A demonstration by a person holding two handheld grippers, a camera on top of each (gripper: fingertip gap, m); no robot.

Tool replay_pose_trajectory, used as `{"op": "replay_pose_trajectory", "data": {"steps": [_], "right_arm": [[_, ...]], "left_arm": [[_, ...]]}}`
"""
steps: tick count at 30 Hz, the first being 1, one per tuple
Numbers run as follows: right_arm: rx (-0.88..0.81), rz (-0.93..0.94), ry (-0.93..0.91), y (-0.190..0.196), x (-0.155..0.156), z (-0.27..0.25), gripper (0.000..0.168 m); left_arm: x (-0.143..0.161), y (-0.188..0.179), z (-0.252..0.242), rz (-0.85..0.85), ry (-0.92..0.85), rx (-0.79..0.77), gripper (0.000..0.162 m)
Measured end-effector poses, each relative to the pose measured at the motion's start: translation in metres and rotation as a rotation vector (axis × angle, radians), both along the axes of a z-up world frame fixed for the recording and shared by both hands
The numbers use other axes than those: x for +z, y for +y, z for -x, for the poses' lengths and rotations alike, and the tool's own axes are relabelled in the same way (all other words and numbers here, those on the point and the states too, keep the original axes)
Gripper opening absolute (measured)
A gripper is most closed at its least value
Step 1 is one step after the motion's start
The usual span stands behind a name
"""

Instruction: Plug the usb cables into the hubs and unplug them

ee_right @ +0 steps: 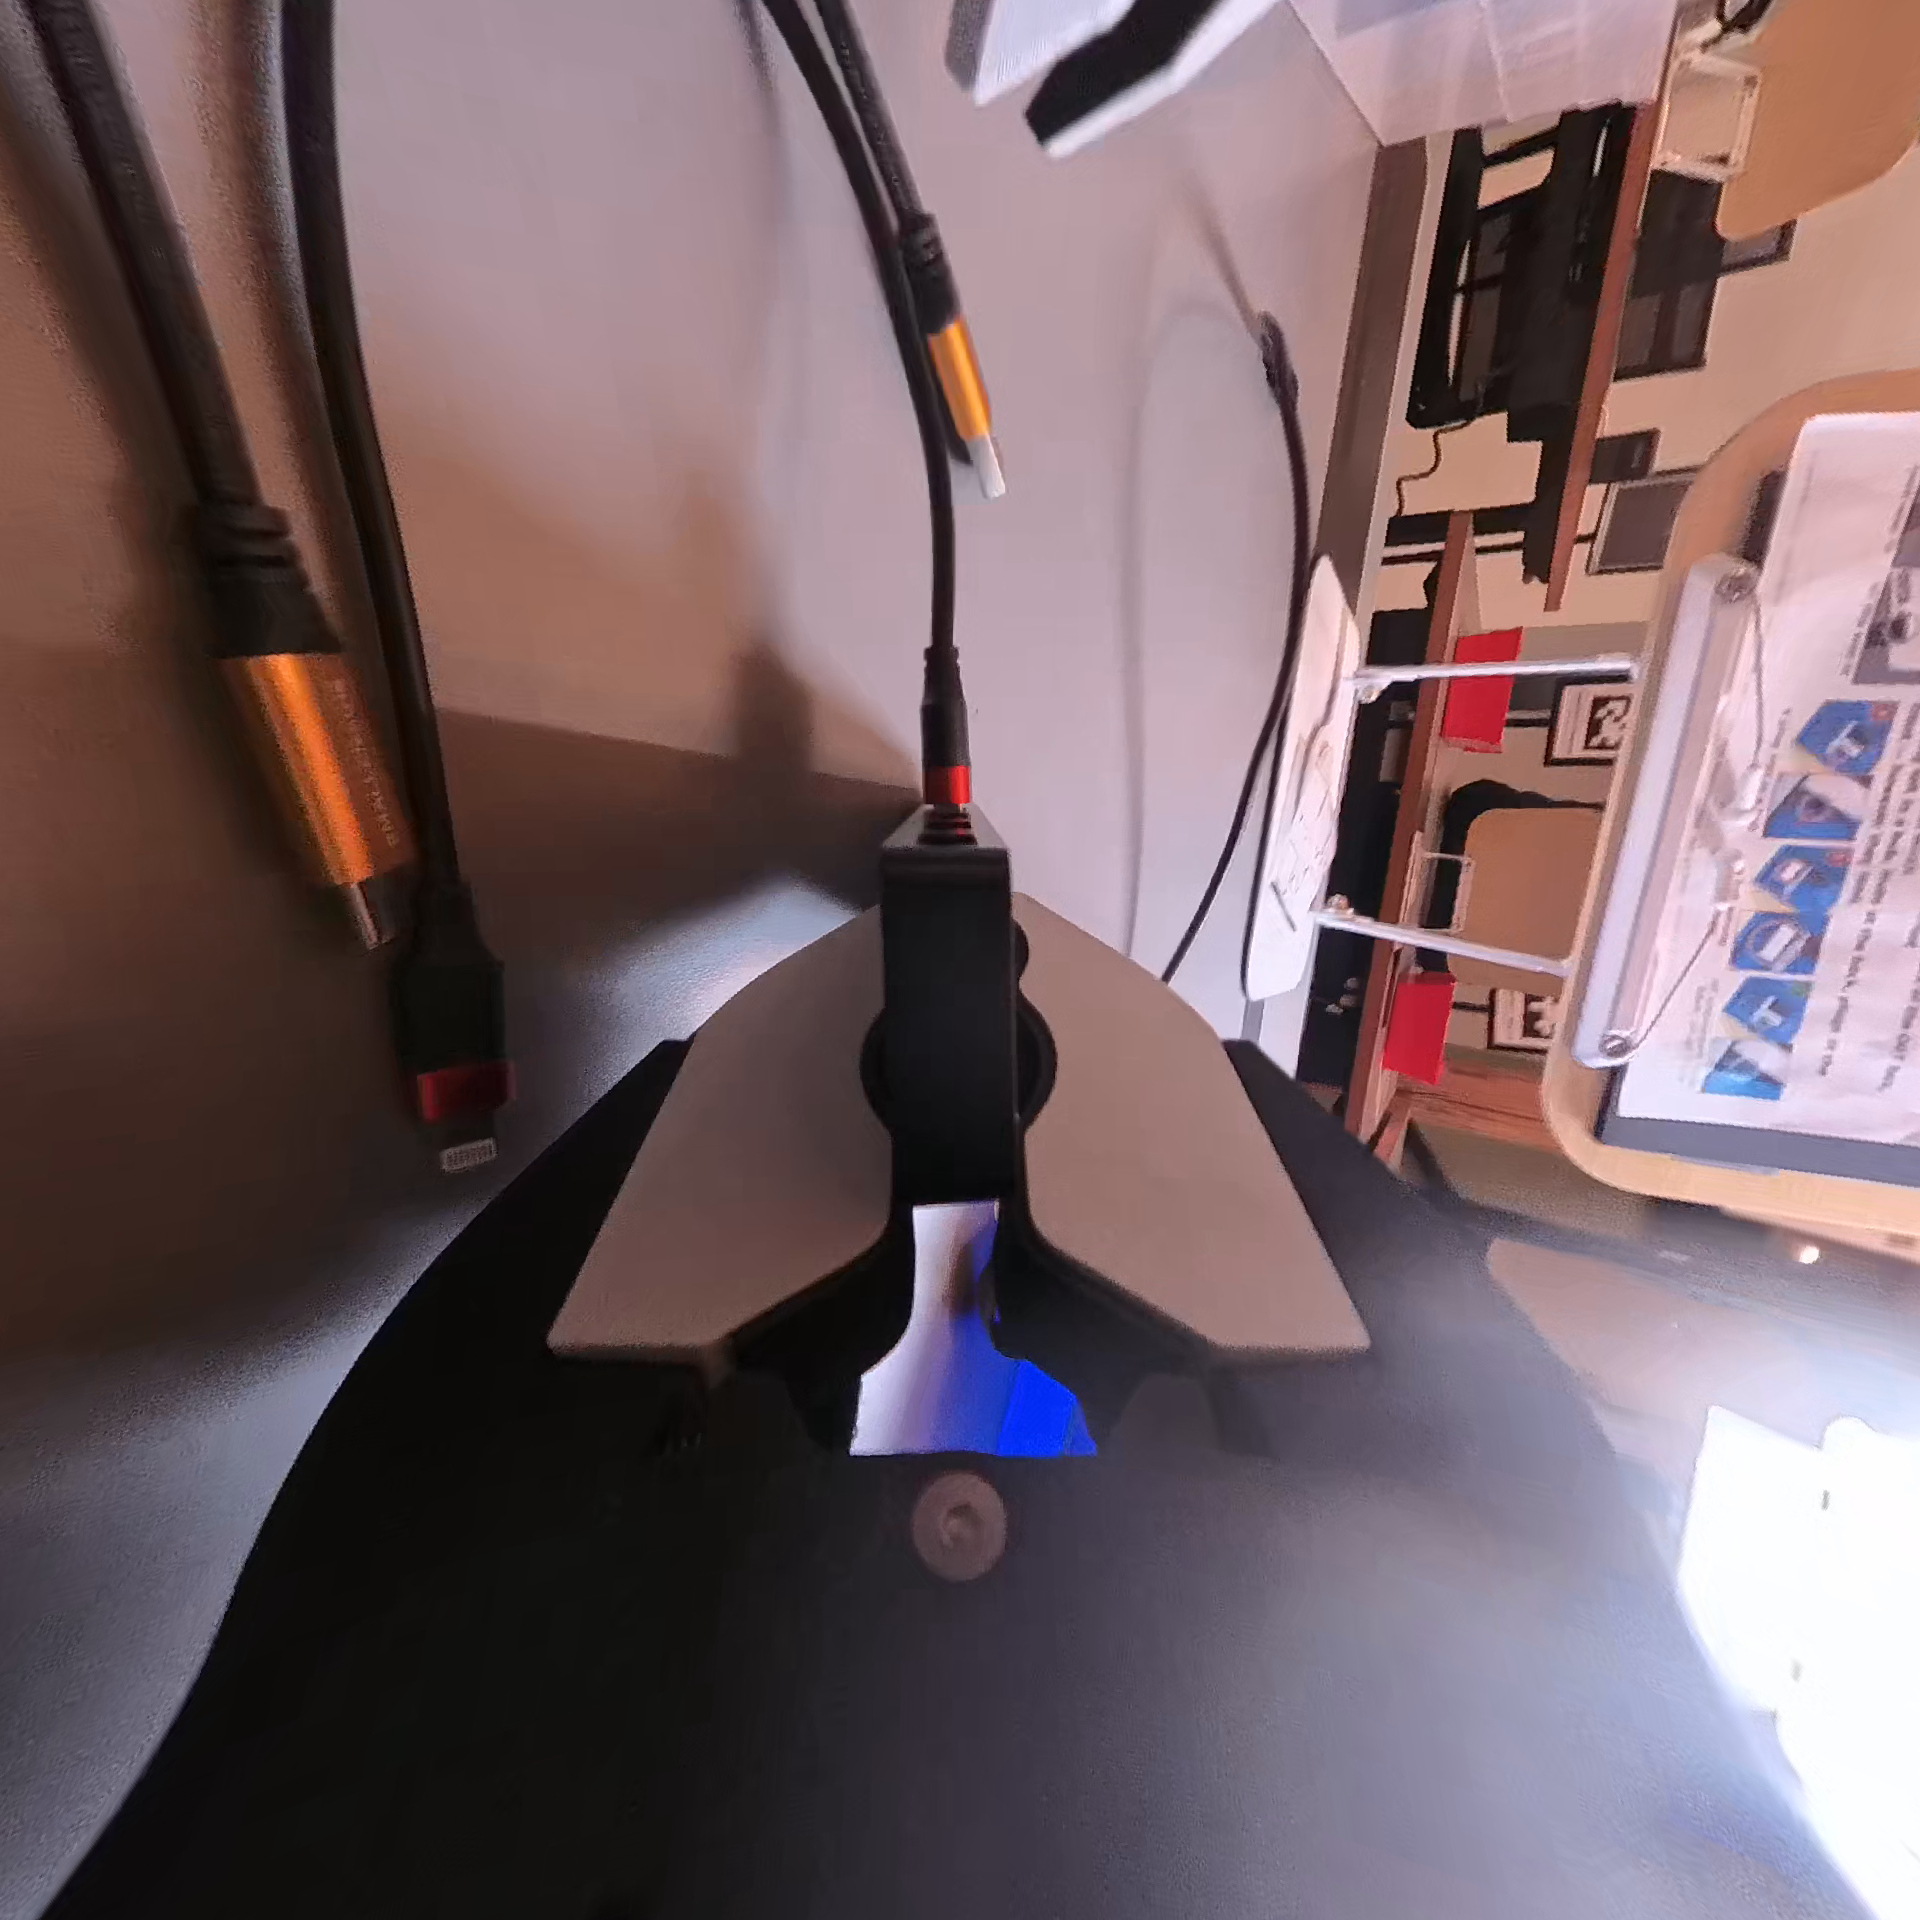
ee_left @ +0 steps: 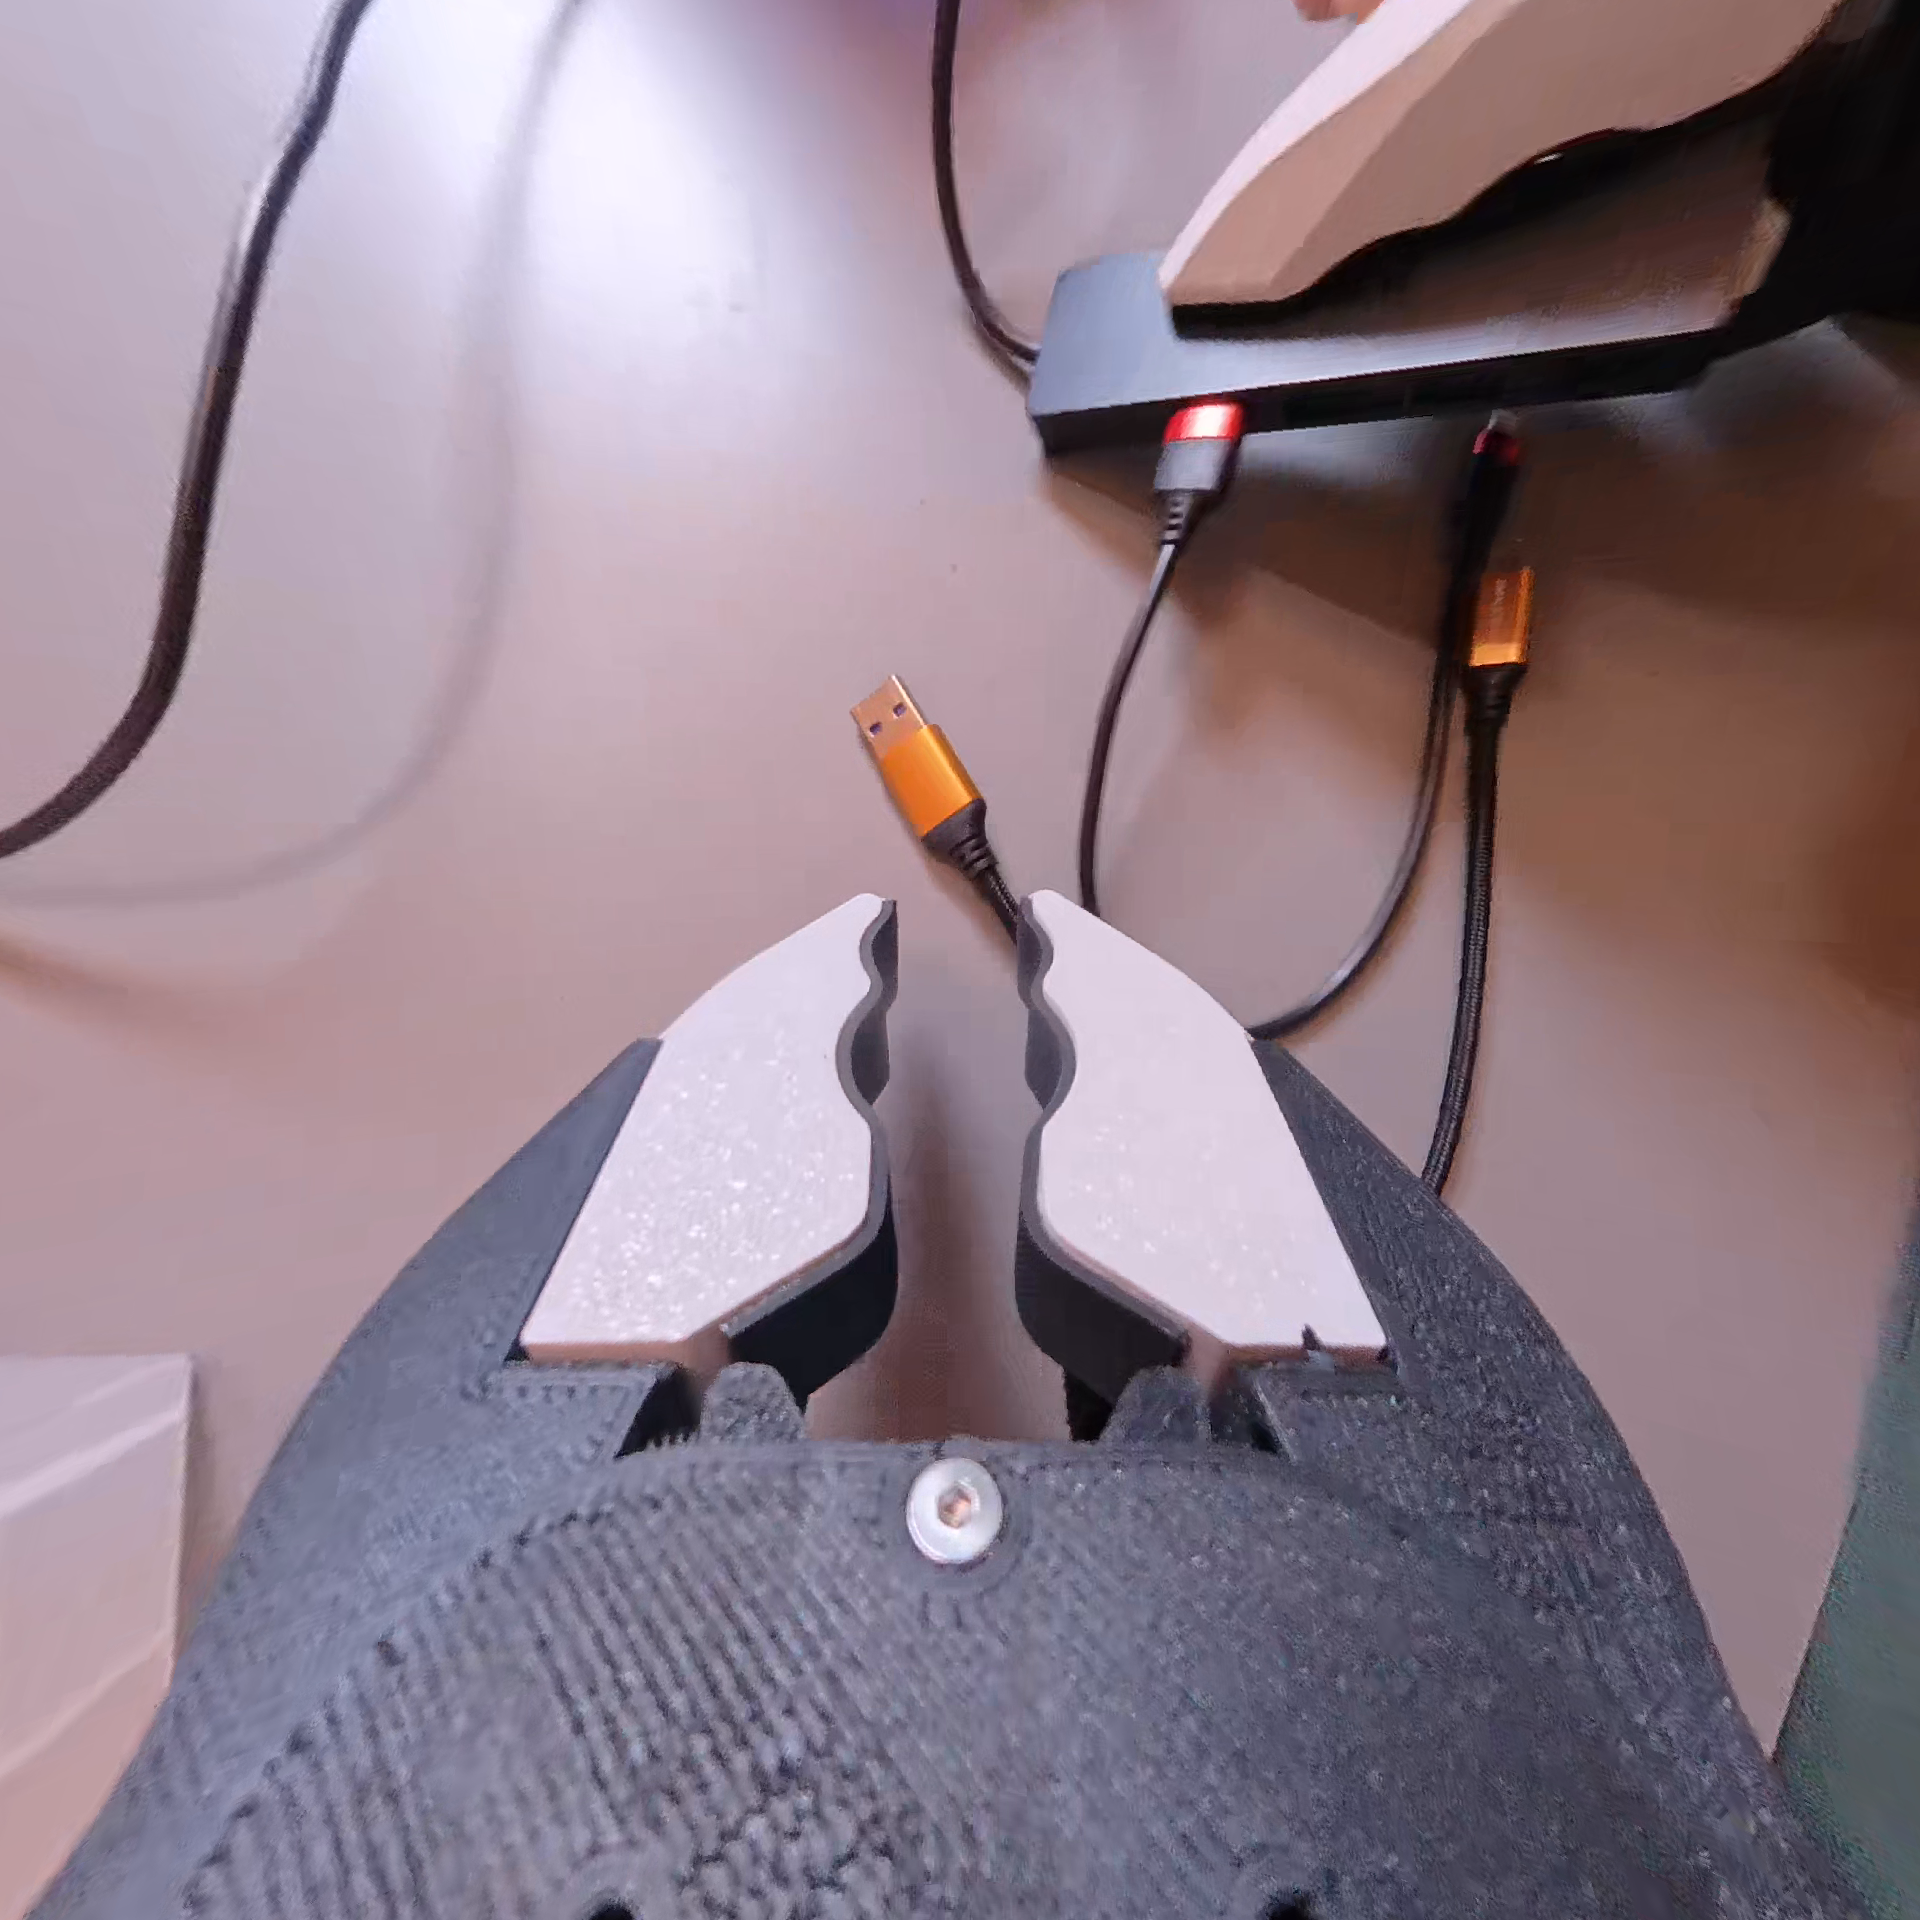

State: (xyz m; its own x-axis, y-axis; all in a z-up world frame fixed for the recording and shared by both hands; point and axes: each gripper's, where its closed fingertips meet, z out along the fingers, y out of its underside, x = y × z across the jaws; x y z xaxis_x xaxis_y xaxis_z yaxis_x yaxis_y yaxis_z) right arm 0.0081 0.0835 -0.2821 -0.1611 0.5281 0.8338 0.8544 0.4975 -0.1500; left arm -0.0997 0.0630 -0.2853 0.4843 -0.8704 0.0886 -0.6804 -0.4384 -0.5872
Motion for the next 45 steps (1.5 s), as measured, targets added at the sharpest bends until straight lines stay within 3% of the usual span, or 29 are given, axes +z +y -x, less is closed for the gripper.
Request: {"op": "replay_pose_trajectory", "data": {"steps": [6,10,13,15,18,21,27,33,37,45], "right_arm": [[0.033,0.009,-0.02,-0.005,0.001,-0.007,0.013],[0.042,0.002,-0.019,-0.005,0.001,-0.006,0.012],[0.053,-0.011,-0.016,-0.005,0.002,-0.006,0.012],[0.06,-0.03,-0.002,-0.003,0.005,-0.007,0.012],[0.075,-0.071,0.05,-0.003,0.018,-0.006,0.013],[0.087,-0.104,0.109,-0.004,0.033,-0.004,0.013],[0.093,-0.107,0.129,-0.005,0.036,-0.003,0.013],[0.09,0.05,0.23,-0.008,0.031,0.001,0.013],[0.091,0.133,0.279,-0.009,0.029,0.002,0.013],[0.108,0.043,0.195,-0.008,0.024,0.003,0.012]], "left_arm": [[-0.015,-0.001,-0.005,-0.002,0.078,0.025,0.024],[-0.016,0.002,-0.013,-0.09,0.129,0.001,0.007],[-0.016,0.004,-0.015,-0.175,0.162,-0.089,0.004],[-0.006,0.0,-0.023,-0.218,0.04,-0.18,0.004],[0.043,-0.01,-0.029,-0.266,-0.293,-0.279,0.004],[0.079,-0.027,-0.028,-0.343,-0.462,-0.383,0.004],[0.073,-0.037,-0.037,-0.272,-0.462,-0.401,0.004],[0.046,-0.03,-0.055,-0.098,-0.23,-0.226,0.004],[0.039,-0.036,-0.061,-0.019,-0.145,-0.212,0.004],[0.039,-0.042,-0.064,0.119,-0.201,-0.213,0.004]]}}
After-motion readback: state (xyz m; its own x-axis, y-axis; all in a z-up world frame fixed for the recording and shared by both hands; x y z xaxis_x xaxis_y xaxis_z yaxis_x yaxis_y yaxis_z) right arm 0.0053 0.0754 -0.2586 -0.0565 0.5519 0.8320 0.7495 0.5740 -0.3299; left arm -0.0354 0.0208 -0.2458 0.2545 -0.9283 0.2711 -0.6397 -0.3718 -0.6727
